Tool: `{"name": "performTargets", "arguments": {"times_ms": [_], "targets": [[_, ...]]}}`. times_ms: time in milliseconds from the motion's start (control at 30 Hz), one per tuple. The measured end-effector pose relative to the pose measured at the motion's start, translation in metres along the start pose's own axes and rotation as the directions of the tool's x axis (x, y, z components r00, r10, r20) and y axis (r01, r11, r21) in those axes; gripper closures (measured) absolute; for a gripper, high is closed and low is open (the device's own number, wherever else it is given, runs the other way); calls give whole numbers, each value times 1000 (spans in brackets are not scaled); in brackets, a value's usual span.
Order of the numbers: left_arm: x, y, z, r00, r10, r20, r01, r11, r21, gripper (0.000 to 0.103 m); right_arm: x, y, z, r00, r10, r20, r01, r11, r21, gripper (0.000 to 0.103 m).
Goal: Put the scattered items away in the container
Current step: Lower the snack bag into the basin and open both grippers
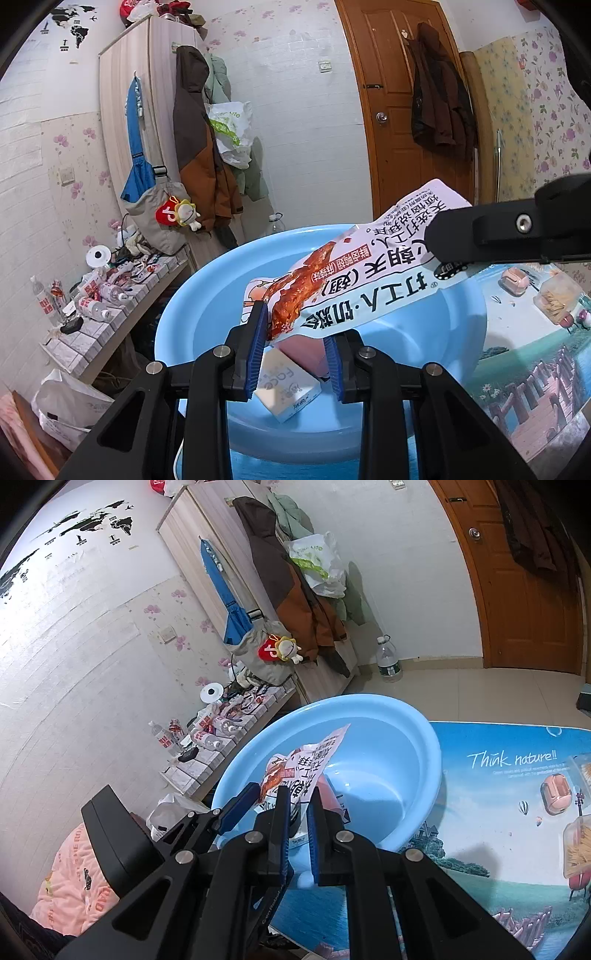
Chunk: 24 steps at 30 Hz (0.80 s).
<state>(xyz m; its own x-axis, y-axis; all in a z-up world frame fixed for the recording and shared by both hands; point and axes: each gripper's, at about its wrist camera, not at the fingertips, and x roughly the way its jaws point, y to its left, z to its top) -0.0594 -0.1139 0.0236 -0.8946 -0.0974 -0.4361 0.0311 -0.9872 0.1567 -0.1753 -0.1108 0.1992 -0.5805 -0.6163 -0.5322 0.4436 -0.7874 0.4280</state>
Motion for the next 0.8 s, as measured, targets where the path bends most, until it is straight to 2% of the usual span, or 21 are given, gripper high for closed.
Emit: {"name": "performTargets", "arguments": {"times_ms": [233, 300, 367, 433, 467, 500, 533, 600, 800], "targets": [[2, 3, 1, 1000, -11, -14, 11, 1000, -13, 74, 1, 0, 0, 1000, 0, 0, 0, 1000, 2, 94], [2, 3, 2, 1000, -11, -21, 10, 1000, -16, 70, 1, 0, 0, 1000, -3, 1, 3, 1000, 3, 94], [3, 6, 2, 1000, -10, -23, 9, 1000, -28, 59, 2, -3, -1, 1000, -13, 3, 13, 1000, 6, 93], [3, 8, 3, 1000, -11, -23, 10, 999, -39, 34, 5, -8, -1, 1000, -25, -7, 25, 1000, 15, 93], [3, 8, 3, 1000, -10, -24, 9, 999, -36, 25, 7, -10, -2, 999, -29, -18, 30, 999, 23, 91], [3, 7, 3, 1000, -11, -24, 10, 999, -32, 23, 9, -13, -2, 999, -32, -28, 33, 999, 30, 85], [3, 5, 2, 1000, -14, -27, 13, 1000, -22, 18, 11, -15, -3, 999, -35, -38, 37, 998, 41, 71], [3, 4, 1, 999, -18, -29, 17, 1000, -20, 16, 13, -19, -5, 998, -49, -41, 52, 997, 60, 60], [1, 1, 4, 999, -20, -28, 20, 1000, -5, 13, 8, -20, -6, 998, -57, -27, 58, 997, 50, 60]]}}
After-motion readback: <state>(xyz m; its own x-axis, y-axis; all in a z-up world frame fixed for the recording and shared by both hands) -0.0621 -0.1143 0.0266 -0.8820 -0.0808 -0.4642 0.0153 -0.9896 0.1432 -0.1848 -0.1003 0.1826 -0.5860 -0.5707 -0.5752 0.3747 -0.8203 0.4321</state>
